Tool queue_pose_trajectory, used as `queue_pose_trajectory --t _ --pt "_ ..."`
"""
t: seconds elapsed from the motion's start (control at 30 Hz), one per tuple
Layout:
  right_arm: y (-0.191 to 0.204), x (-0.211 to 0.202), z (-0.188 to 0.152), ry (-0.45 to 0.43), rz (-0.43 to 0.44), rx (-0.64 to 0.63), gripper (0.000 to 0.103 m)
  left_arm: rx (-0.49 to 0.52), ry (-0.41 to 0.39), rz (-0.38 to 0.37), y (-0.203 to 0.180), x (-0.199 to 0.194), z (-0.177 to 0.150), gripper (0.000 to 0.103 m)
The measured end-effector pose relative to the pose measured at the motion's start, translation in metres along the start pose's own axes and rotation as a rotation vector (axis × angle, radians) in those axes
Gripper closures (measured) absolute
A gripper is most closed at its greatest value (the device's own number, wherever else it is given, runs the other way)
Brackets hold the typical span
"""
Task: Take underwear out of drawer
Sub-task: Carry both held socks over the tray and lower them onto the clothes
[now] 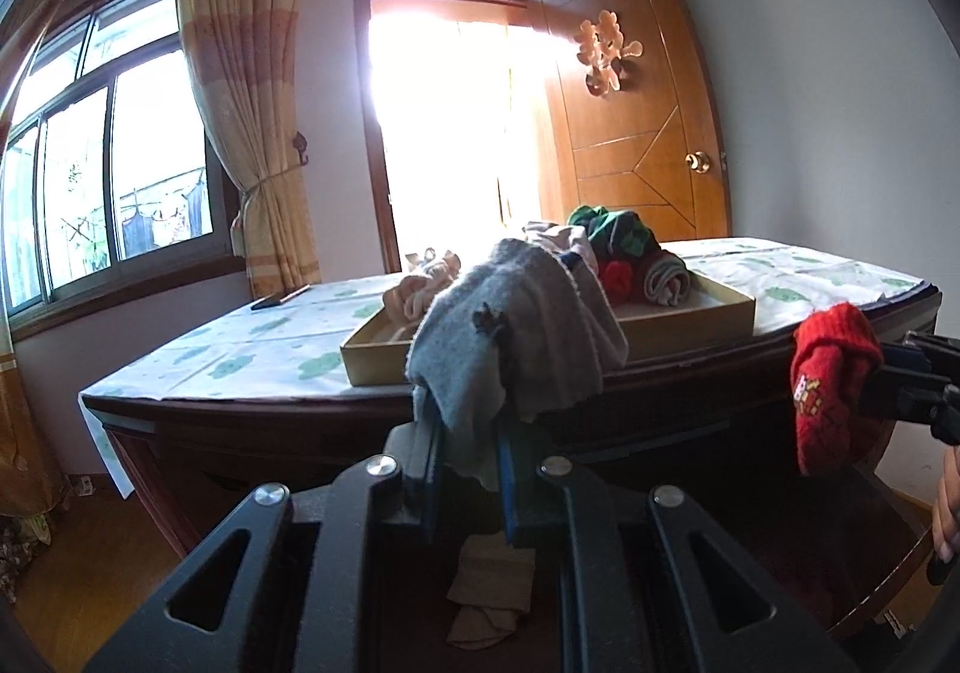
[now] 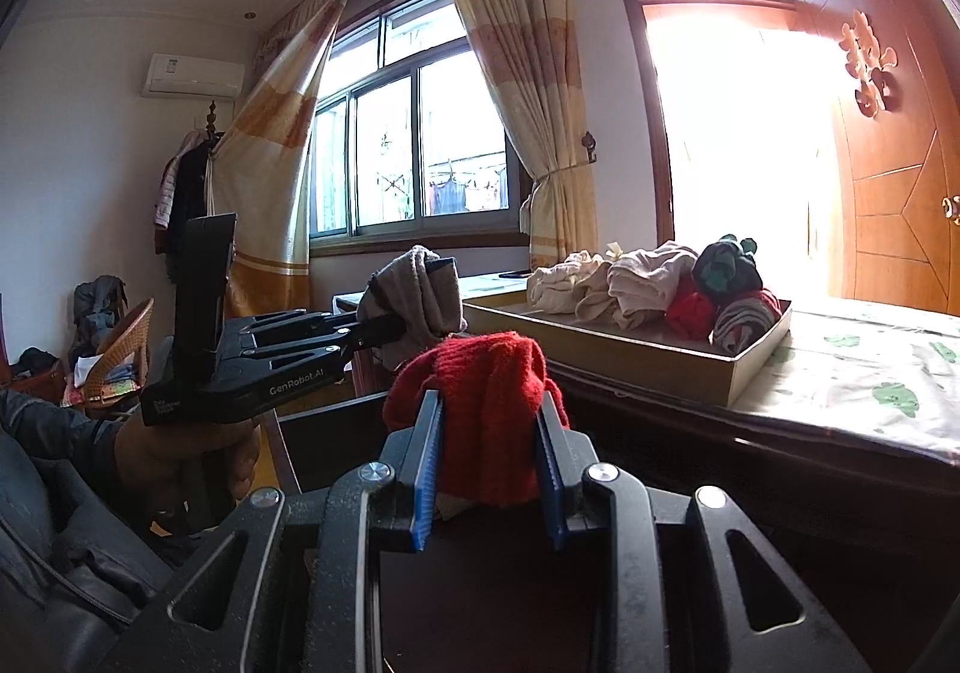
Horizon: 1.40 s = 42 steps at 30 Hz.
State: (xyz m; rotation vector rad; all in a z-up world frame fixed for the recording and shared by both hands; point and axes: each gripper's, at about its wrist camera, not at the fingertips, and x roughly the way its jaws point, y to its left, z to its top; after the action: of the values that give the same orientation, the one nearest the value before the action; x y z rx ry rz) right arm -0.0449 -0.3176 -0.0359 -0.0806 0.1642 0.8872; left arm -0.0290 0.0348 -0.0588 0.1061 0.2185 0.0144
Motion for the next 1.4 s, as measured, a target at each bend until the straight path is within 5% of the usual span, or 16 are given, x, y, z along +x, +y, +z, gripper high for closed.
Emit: queue_pose_trajectory --t 1.4 --pt "-0.039 0.012 0.084 0.002 -0.091 0.056 0.072 0.052 0.09 -0.122 -0.021 0.049 0.088 0.09"
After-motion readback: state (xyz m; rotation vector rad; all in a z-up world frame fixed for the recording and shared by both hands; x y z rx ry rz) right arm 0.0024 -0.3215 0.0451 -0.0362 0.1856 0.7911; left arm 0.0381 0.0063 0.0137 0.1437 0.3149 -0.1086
